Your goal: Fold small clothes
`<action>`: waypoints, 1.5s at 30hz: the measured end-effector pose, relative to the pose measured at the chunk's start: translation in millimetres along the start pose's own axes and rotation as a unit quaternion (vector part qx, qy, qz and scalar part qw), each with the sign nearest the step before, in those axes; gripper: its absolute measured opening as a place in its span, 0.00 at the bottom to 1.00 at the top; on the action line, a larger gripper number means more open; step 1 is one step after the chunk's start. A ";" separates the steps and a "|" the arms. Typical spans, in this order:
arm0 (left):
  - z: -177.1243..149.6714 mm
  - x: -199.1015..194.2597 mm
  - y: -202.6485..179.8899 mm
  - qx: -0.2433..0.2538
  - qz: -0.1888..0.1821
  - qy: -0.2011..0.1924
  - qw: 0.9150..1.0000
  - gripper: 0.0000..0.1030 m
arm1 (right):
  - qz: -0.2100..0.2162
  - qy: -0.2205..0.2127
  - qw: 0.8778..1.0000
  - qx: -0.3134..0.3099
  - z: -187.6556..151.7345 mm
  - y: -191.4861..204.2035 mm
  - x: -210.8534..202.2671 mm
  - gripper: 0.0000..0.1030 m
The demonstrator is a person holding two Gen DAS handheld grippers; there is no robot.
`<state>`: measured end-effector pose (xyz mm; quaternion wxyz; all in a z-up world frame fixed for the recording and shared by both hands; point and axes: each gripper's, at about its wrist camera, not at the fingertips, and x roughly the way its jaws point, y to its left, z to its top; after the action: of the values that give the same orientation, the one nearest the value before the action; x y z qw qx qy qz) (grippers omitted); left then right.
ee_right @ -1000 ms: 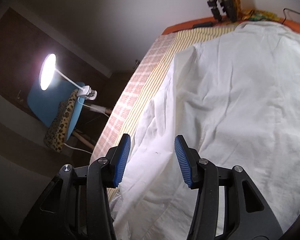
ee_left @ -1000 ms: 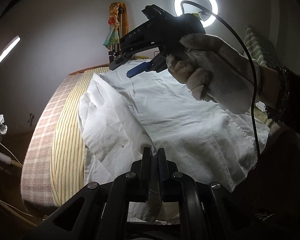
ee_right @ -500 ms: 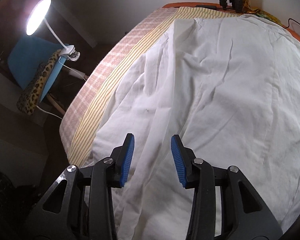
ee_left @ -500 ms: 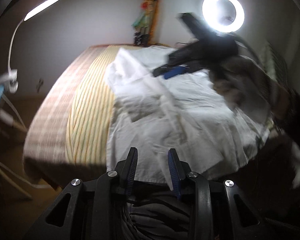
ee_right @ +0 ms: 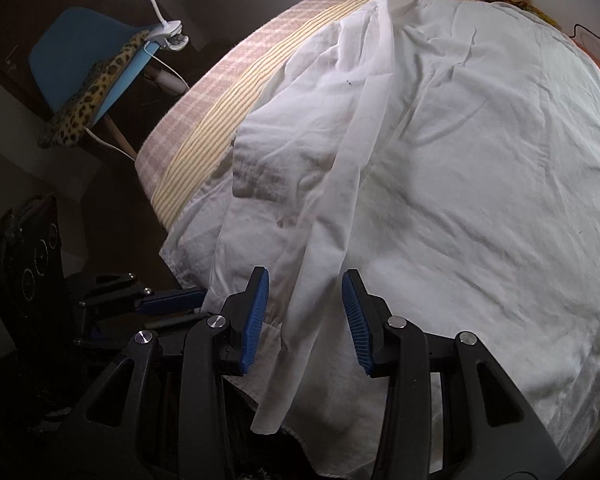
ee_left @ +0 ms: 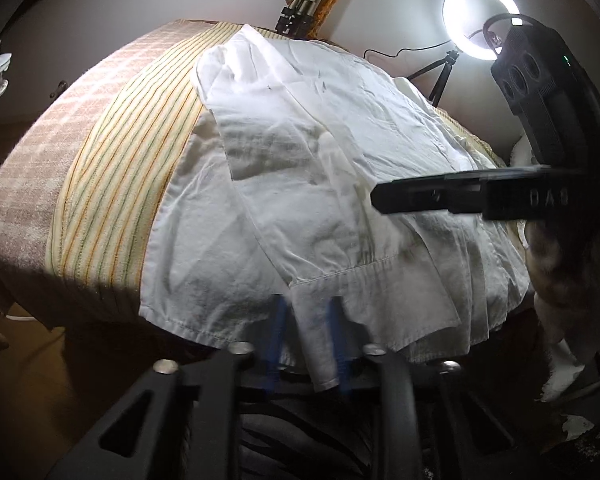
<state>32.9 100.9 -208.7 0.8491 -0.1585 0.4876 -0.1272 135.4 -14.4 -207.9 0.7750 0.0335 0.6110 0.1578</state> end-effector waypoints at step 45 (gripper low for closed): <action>2.1 -23.5 56.1 -0.073 0.027 -0.066 0.995 0.03 | 0.018 -0.060 0.996 0.070 187.5 -1.9 13.4 0.56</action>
<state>26.6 161.4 -211.2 0.8688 -0.2145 0.4427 -0.0574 318.1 14.1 -173.8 0.8033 0.1079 0.5720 0.1260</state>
